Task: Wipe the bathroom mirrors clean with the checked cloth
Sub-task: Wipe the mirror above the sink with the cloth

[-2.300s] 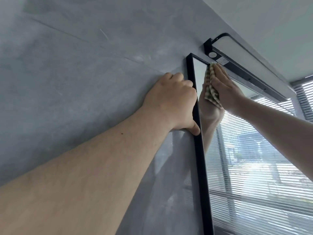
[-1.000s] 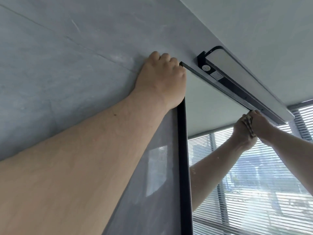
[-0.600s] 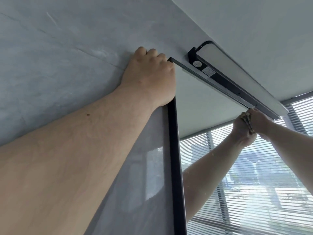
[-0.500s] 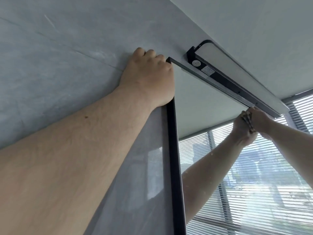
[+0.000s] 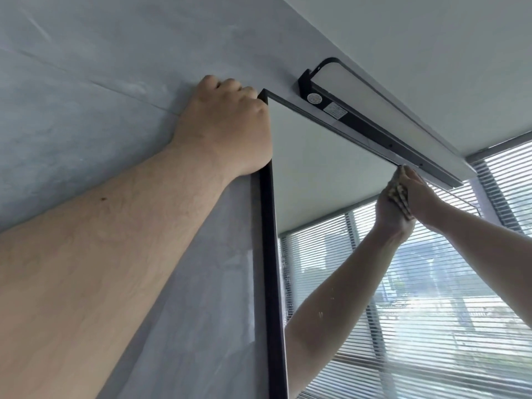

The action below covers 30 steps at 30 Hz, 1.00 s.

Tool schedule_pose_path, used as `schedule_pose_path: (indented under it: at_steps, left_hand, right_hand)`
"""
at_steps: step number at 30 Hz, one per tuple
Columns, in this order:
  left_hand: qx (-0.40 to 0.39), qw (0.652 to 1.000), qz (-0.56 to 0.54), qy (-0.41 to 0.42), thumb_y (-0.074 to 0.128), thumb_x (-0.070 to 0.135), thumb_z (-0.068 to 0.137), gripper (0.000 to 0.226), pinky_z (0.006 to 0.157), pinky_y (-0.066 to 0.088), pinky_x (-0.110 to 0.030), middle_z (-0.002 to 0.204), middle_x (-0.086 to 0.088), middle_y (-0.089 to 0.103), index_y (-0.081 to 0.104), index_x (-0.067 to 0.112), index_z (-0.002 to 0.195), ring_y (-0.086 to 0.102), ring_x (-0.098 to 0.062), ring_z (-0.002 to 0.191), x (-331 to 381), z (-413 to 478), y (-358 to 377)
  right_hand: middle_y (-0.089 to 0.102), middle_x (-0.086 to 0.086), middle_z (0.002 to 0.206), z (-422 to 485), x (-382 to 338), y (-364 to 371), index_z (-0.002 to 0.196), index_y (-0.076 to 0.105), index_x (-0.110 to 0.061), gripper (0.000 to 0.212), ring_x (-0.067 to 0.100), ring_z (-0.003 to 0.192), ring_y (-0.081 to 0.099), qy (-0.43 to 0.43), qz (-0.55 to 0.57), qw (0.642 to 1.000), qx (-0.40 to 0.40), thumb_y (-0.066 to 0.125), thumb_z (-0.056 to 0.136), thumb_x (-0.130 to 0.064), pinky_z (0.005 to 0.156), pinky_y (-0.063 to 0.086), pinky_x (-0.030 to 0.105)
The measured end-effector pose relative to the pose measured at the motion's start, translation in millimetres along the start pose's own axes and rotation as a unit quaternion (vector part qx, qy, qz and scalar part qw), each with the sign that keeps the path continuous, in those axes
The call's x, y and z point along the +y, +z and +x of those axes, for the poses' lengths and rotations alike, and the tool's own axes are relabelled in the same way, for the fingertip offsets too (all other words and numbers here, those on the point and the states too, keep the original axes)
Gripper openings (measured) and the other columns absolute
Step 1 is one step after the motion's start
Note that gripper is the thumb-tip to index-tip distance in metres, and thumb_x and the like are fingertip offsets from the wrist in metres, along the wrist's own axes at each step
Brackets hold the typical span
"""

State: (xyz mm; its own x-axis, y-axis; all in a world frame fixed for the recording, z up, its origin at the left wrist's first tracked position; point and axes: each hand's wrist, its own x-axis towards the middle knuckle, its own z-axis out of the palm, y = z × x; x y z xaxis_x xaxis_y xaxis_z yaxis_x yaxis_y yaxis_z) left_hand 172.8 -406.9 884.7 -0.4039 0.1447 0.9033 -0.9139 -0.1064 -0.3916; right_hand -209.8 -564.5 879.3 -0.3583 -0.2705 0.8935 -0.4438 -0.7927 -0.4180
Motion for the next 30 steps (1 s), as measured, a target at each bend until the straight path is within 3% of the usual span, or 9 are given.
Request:
schedule_pose_path:
  at_steps: [3, 6, 11, 14, 16, 19, 24, 27, 30]
  left_hand:
    - [-0.01, 1.0, 0.0, -0.004, 0.043, 0.011, 0.082, 0.007, 0.095, 0.032, -0.041, 0.107, -0.009, 0.061, 0.044, 0.018, 0.085, 0.053, -0.032, 0.11, 0, 0, -2]
    - [-0.02, 1.0, 0.0, -0.005, 0.043, 0.01, 0.081, 0.007, 0.095, 0.033, -0.042, 0.106, -0.008, 0.06, 0.044, 0.017, 0.084, 0.052, -0.032, 0.109, 1, 1, -4]
    - [-0.056, 0.998, -0.02, -0.019, 0.043, 0.01, 0.084, 0.007, 0.096, 0.031, -0.042, 0.108, -0.008, 0.059, 0.045, 0.017, 0.084, 0.05, -0.031, 0.11, -1, 3, -9]
    - [-0.094, 0.994, -0.043, -0.033, 0.039, 0.016, 0.093, 0.017, 0.099, 0.031, -0.04, 0.115, -0.009, 0.059, 0.053, 0.013, 0.083, 0.049, -0.031, 0.114, -3, 7, -11]
    - [-0.125, 0.991, -0.037, -0.027, 0.031, 0.029, 0.101, 0.038, 0.106, 0.028, -0.041, 0.132, -0.011, 0.054, 0.061, 0.007, 0.111, 0.044, -0.03, 0.127, -4, 9, -11]
    - [-0.166, 0.986, -0.017, -0.019, 0.022, 0.043, 0.104, 0.06, 0.116, 0.018, -0.041, 0.157, -0.011, 0.033, 0.042, 0.004, 0.145, 0.026, -0.025, 0.146, -4, 9, -12]
    - [-0.179, 0.983, 0.023, -0.017, 0.006, 0.059, 0.097, 0.082, 0.118, 0.015, -0.041, 0.162, -0.013, 0.023, 0.031, 0.003, 0.151, 0.019, -0.025, 0.149, 1, 1, -17]
    - [-0.183, 0.982, 0.054, -0.015, -0.004, 0.072, 0.083, 0.105, 0.118, 0.015, -0.042, 0.163, -0.017, 0.019, 0.024, -0.001, 0.153, 0.018, -0.028, 0.149, 6, -2, -20]
    - [-0.199, 0.976, 0.086, -0.007, -0.005, 0.078, 0.074, 0.116, 0.12, 0.012, -0.043, 0.164, -0.02, 0.009, 0.012, -0.003, 0.155, 0.011, -0.03, 0.151, 9, -4, -21]
  right_hand:
    - [0.049, 0.008, 0.081, 0, 1, -4, 0.074, 0.057, -0.024, 0.017, 0.017, 0.075, 0.047, 0.059, 0.021, 0.997, 0.044, 0.045, 0.086, -0.025, 0.072, 0.042, 0.029]
    - [0.042, 0.004, 0.071, -3, 1, -5, 0.071, 0.045, -0.02, 0.031, 0.011, 0.063, 0.041, 0.057, 0.028, 0.997, 0.047, 0.036, 0.097, -0.004, 0.055, 0.038, 0.017]
    - [0.045, 0.005, 0.08, -11, 0, -1, 0.074, 0.047, -0.022, 0.021, 0.015, 0.073, 0.044, 0.056, 0.008, 0.998, 0.027, 0.042, 0.094, -0.018, 0.068, 0.041, 0.021]
    - [0.048, 0.011, 0.096, -10, 5, -3, 0.077, 0.053, -0.028, 0.013, 0.023, 0.091, 0.047, 0.029, -0.016, 0.999, -0.013, 0.047, 0.08, -0.039, 0.086, 0.041, 0.041]
    - [0.052, 0.007, 0.098, -9, 6, -1, 0.081, 0.056, -0.035, 0.016, 0.025, 0.096, 0.049, 0.015, -0.031, 0.999, -0.024, 0.047, 0.076, -0.047, 0.092, 0.042, 0.047]
    - [0.055, -0.009, 0.093, -23, -16, 12, 0.091, 0.058, -0.039, 0.022, 0.018, 0.095, 0.05, -0.004, -0.042, 0.999, -0.017, 0.043, 0.076, -0.047, 0.093, 0.041, 0.044]
    - [0.048, -0.015, 0.118, 12, 16, 8, 0.113, 0.058, -0.041, 0.044, 0.017, 0.115, 0.048, -0.01, -0.059, 0.998, 0.007, 0.04, 0.077, -0.059, 0.112, 0.034, 0.047]
    - [0.053, -0.002, 0.091, 0, 8, 3, 0.08, 0.055, -0.031, 0.015, 0.016, 0.086, 0.049, 0.045, -0.023, 0.998, 0.043, 0.047, 0.083, -0.044, 0.082, 0.048, 0.032]
    - [0.036, -0.008, 0.078, -19, -2, -3, 0.072, 0.037, -0.027, 0.034, 0.003, 0.068, 0.036, 0.082, -0.007, 0.996, 0.034, 0.037, 0.102, -0.011, 0.059, 0.038, 0.013]
